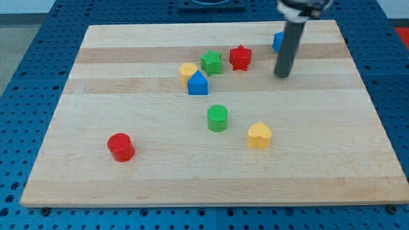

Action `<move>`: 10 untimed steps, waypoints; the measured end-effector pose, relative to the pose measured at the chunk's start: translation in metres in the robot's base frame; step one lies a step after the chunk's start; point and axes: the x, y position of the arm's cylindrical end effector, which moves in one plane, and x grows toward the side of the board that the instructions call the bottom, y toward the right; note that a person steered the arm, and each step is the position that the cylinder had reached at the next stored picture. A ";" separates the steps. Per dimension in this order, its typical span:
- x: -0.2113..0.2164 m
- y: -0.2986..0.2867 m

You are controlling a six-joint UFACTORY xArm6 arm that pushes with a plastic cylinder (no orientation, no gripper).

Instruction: Slide green star into red star

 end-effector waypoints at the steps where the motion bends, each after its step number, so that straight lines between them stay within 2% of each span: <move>1: 0.016 -0.051; 3: -0.008 -0.096; 6: -0.016 -0.174; 10: -0.061 -0.148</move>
